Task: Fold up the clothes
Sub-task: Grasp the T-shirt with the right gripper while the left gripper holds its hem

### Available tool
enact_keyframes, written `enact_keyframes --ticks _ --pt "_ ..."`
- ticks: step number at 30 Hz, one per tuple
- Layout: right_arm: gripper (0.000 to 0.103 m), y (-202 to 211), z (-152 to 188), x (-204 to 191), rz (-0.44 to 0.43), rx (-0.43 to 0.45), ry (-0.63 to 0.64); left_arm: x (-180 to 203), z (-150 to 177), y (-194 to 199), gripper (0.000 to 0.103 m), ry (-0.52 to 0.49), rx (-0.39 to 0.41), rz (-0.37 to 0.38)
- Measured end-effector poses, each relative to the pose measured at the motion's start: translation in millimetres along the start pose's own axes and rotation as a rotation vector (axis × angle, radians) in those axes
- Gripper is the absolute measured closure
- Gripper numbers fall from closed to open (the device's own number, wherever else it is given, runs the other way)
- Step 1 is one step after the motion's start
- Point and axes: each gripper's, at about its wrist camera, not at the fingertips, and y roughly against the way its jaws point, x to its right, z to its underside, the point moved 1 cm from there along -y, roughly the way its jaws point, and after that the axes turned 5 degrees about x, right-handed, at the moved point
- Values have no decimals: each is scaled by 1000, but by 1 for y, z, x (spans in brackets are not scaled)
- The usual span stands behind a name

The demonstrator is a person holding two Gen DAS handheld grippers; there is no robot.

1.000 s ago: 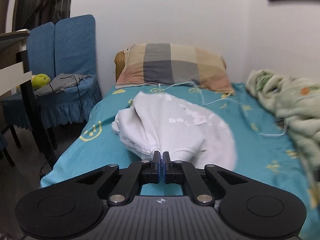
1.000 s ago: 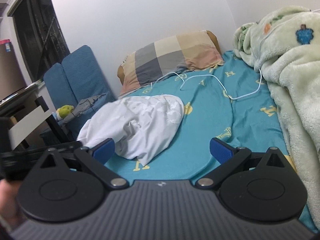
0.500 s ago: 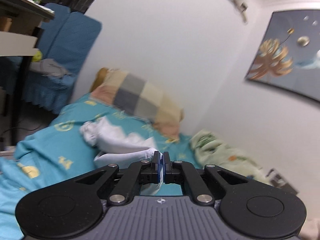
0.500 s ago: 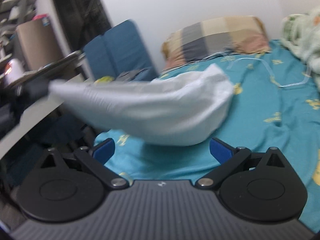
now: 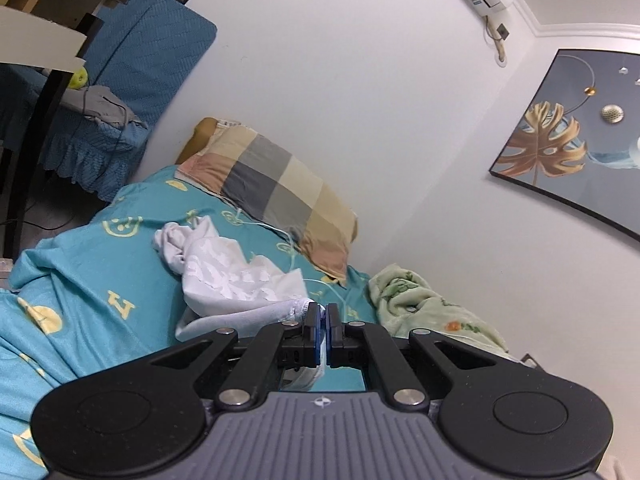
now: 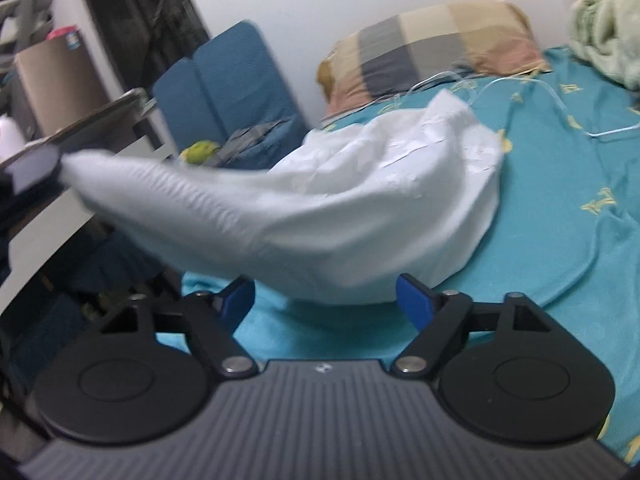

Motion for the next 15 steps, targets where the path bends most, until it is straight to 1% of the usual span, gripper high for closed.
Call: enact_keyframes --ticks 4,7,9,11,13,15 --pt "26 12 -8 19 107 91 -57 -11 4 -9 101 26 -40 -51" --pt "26 21 -14 29 162 143 -96 -10 10 -18 101 8 -70 -76" --pt "26 27 -15 30 207 164 -100 -9 15 -22 101 -7 -83 -85" --pt "26 31 -15 31 247 162 -109 -8 19 -27 101 -15 -91 -90" --pt "26 29 -11 32 310 106 -104 -7 21 -30 101 -7 -87 -82" --pt "26 23 -4 41 344 37 -130 -7 22 -30 101 3 -75 -69"
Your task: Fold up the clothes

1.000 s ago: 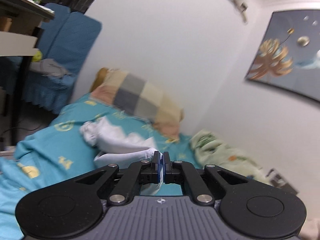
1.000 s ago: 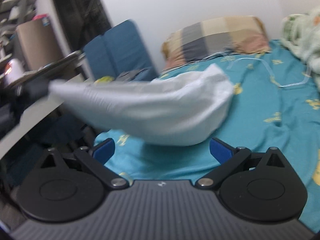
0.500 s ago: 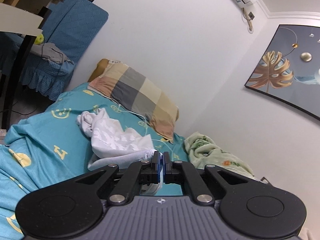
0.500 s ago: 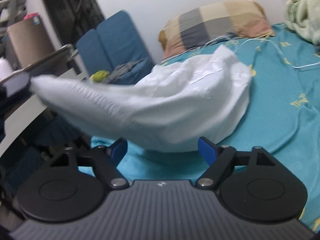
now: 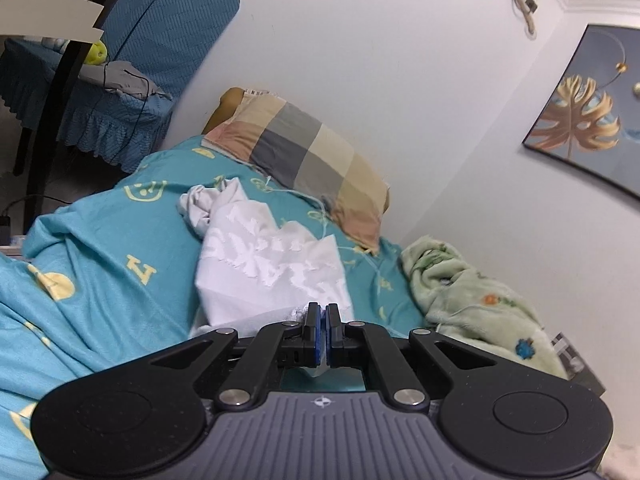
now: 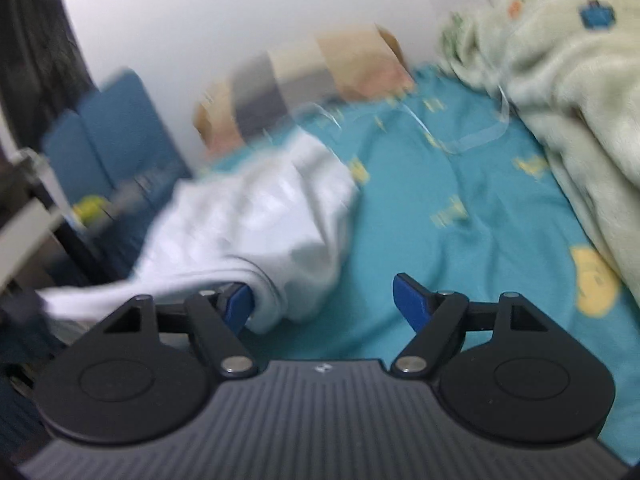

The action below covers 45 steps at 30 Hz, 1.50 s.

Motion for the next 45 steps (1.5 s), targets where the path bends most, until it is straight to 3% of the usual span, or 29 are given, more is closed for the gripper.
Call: enact_keyframes --ticks 3,6,9,11,14,18,23,25,31,35,38,40,42,45 --pt "26 -16 10 11 59 -81 7 0 -1 0 101 8 11 7" --pt "28 -19 14 24 56 -81 -57 -2 -2 -1 101 16 5 -3" --pt "52 -9 7 24 6 -17 -90 -4 0 -4 101 4 -6 -26" --pt "80 -5 0 20 -58 25 -98 -6 2 -7 101 -5 -16 -37" --pt "95 -2 -11 17 -141 47 -107 -10 6 -13 100 -24 -38 -53" --pt "97 -4 -24 19 -211 39 -131 -16 15 -25 97 -71 -96 -104" --pt "98 -6 -35 25 -297 -10 -178 -15 28 -31 69 -165 -165 -152" --pt "98 -6 -39 26 -324 -26 -196 -6 32 -28 52 -232 -184 -159" --pt "98 -4 -44 25 -385 -75 -229 34 55 -20 33 -502 -167 -118" --pt "98 0 -47 17 -427 -82 -212 45 76 -36 33 -622 -166 -143" --pt "98 2 -49 17 -447 -75 -214 36 83 -54 35 -631 -148 -230" --pt "98 2 -49 22 -444 -73 -229 28 83 -64 45 -609 -134 -291" --pt "98 -1 -48 27 -430 -79 -245 14 72 -66 54 -519 -117 -347" --pt "98 -9 -44 34 -397 -99 -261 -1 57 -60 77 -413 -97 -379"
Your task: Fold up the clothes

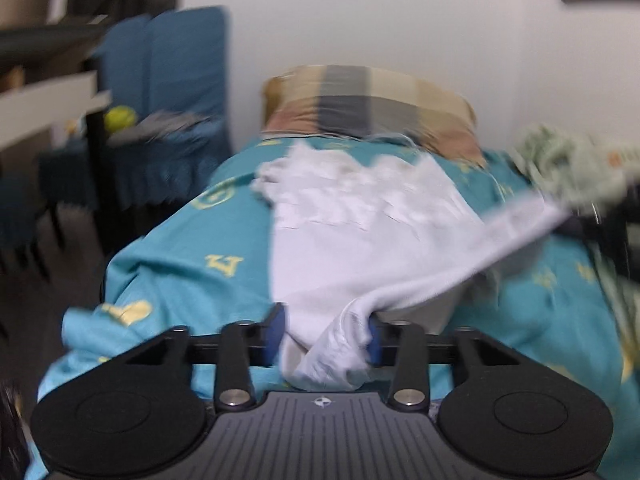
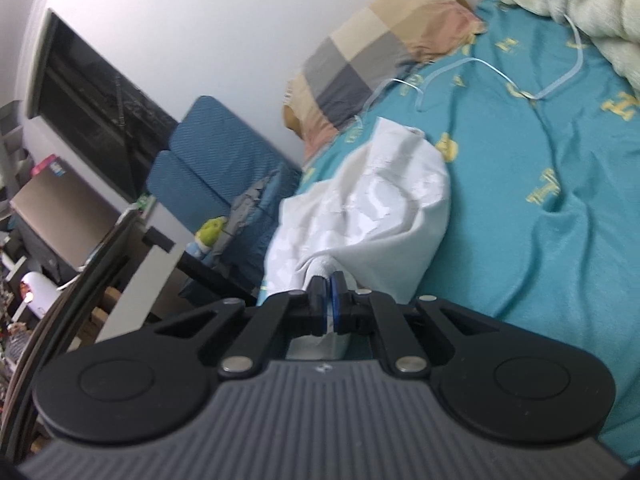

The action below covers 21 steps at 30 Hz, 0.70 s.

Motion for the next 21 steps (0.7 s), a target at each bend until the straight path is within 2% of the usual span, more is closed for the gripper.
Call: enact_keyframes --ticks 1,2,5,10,13,14,16,17,18,19,21 --pt "97 -2 2 2 10 -7 -4 -2 -3 2 88 3 5 -3" --pt "97 -4 3 4 23 -14 -6 -3 -5 5 90 1 17 -5" --pt "95 -8 9 9 78 -23 2 -6 -17 21 93 35 69 31" --pt "93 -16 17 20 135 -49 20 -4 -38 57 94 117 163 147" --pt "67 -18 22 23 167 -52 47 -5 -45 71 94 155 197 182" --pt "66 -17 23 23 169 -45 55 -7 -47 74 94 171 205 187" --pt "67 -12 20 16 171 -15 98 -13 -50 77 94 210 215 196" --pt "73 -9 18 11 179 10 128 -16 -52 77 94 229 222 198" --pt "81 -3 15 4 187 52 156 -21 -53 79 94 247 232 200" --pt "99 5 10 -1 180 99 167 -25 -55 82 94 268 246 207" --pt "100 20 -1 -10 158 189 179 -34 -60 90 94 315 283 230"
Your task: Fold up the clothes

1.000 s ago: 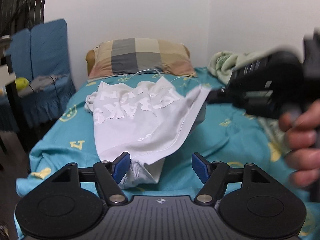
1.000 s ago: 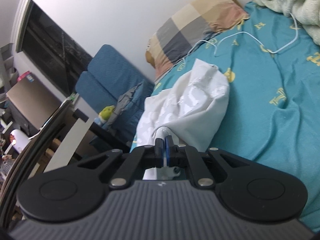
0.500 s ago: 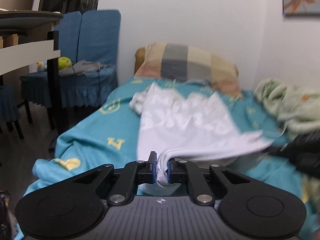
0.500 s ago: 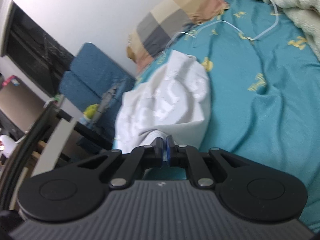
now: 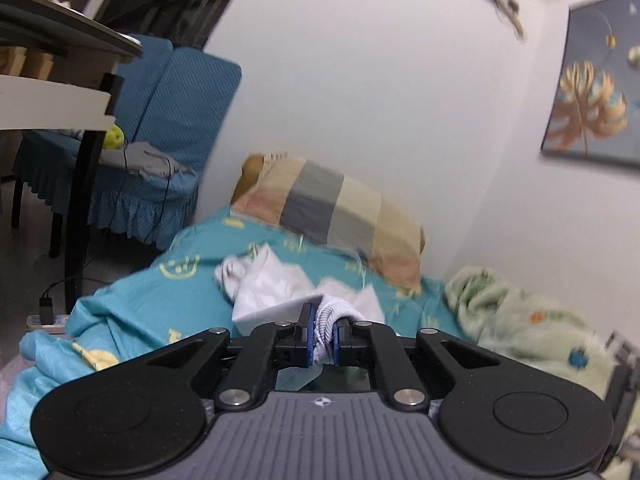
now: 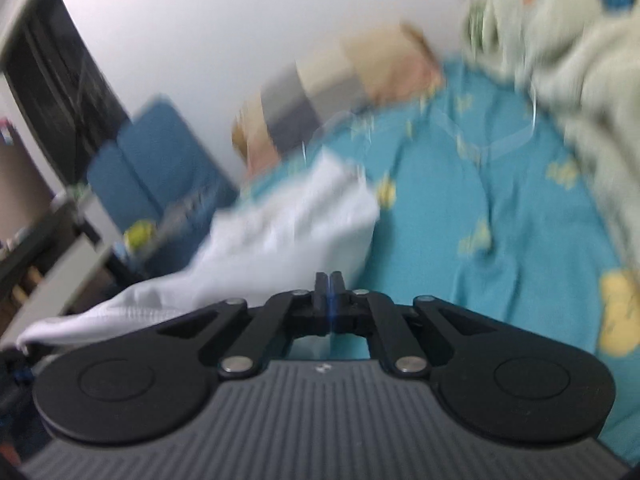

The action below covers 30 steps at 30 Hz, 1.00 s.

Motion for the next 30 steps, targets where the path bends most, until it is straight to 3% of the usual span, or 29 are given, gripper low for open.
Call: enact_keyframes --ticks 4,6,13,15,17,19,30 --pt "100 25 -30 -7 -70 100 2 -6 -13 10 94 60 12 50" --pt "100 30 -31 -13 -108 99 52 -7 -14 10 94 62 -7 47" --pt "94 11 17 -60 -320 -117 196 -4 -14 6 94 55 -27 86" --pt "84 13 29 -77 -357 -134 272 -4 -14 4 94 56 -32 100" --pt "45 17 37 -88 -391 -131 300 -4 -14 1 94 59 -39 115" --pt "36 17 39 -96 -404 -123 302 -6 -15 -2 94 64 -50 134" --pt "36 -9 40 -98 -398 -138 178 -15 -7 -14 94 23 -137 138"
